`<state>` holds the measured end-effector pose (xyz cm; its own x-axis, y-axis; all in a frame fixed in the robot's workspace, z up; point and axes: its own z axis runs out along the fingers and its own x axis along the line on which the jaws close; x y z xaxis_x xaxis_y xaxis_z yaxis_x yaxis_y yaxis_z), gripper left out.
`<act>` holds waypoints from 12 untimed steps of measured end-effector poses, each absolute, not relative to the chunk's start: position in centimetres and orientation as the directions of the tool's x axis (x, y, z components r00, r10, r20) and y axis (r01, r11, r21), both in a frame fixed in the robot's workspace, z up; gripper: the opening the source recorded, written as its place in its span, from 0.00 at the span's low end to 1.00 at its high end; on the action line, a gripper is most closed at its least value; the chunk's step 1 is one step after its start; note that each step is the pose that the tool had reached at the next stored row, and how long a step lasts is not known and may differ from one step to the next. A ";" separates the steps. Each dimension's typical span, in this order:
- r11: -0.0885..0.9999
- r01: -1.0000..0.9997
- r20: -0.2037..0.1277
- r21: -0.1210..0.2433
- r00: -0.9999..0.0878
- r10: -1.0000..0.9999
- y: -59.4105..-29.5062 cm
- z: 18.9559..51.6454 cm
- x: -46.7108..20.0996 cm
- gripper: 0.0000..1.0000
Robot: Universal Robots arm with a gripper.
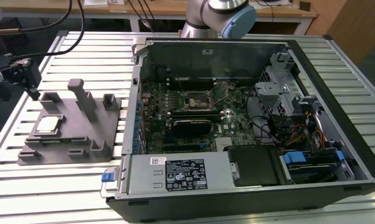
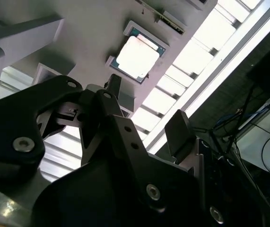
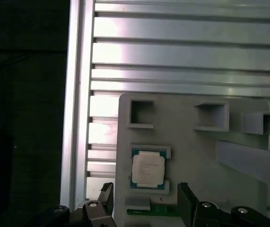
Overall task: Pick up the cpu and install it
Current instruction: 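Pick up the cpu and move it towards the insertion slot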
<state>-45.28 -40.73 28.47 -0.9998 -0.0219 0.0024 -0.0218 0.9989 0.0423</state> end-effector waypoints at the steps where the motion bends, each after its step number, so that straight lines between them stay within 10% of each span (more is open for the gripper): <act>1: 0.999 -0.022 0.002 0.043 -1.000 -0.022 -40.7 28.3 -45.3 0.65; 12: 0.999 -0.022 0.000 0.043 -1.000 -0.022 -40.8 26.6 -45.1 0.65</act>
<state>-45.08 -40.78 26.61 -0.9998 -0.0218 0.0004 -0.0218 0.9988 0.0431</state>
